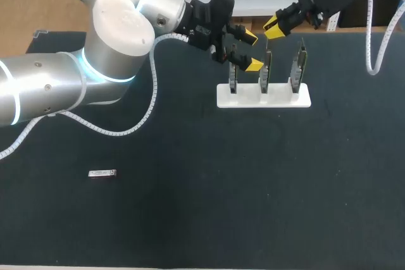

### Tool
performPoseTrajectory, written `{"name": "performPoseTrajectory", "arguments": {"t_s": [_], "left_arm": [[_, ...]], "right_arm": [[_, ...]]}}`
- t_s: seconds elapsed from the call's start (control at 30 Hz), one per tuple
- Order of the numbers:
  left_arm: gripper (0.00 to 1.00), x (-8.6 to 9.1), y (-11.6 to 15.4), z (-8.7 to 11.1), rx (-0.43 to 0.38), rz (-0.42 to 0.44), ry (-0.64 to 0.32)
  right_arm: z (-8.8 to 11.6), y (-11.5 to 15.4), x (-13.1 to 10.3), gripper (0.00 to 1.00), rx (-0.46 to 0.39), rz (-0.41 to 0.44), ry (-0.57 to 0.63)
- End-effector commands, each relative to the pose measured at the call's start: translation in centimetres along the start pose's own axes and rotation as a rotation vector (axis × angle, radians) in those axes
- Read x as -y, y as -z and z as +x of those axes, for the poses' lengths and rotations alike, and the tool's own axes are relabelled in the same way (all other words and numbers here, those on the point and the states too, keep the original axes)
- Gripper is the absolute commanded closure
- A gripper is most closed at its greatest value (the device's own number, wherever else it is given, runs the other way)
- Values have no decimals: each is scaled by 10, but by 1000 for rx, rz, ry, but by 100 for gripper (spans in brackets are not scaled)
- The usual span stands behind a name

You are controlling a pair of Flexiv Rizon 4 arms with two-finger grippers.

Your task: Pick up the optical module with the left hand, and insert it into the network port with the right hand.

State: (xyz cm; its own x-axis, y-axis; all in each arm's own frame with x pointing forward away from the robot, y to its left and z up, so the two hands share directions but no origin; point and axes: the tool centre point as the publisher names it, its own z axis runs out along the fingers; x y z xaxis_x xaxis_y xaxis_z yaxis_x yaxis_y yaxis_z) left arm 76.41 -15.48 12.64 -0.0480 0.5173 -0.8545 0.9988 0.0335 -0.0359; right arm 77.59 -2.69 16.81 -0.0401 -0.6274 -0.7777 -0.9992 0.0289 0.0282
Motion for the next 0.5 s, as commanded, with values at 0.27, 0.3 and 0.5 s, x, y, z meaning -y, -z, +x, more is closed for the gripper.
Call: {"name": "performPoseTrajectory", "arguments": {"t_s": [0.27, 0.3, 0.5], "left_arm": [[0, -1, -1, -1, -4, 2, 2], [0, -1, -1, -1, -4, 2, 2], [0, -1, -1, -1, -4, 2, 2]], "right_arm": [[4, -3, -1, 100, -15, -3, -2], [4, -3, -1, 100, -15, -2, -1], [2, 0, 0, 100, -4, 14, 3]]}}
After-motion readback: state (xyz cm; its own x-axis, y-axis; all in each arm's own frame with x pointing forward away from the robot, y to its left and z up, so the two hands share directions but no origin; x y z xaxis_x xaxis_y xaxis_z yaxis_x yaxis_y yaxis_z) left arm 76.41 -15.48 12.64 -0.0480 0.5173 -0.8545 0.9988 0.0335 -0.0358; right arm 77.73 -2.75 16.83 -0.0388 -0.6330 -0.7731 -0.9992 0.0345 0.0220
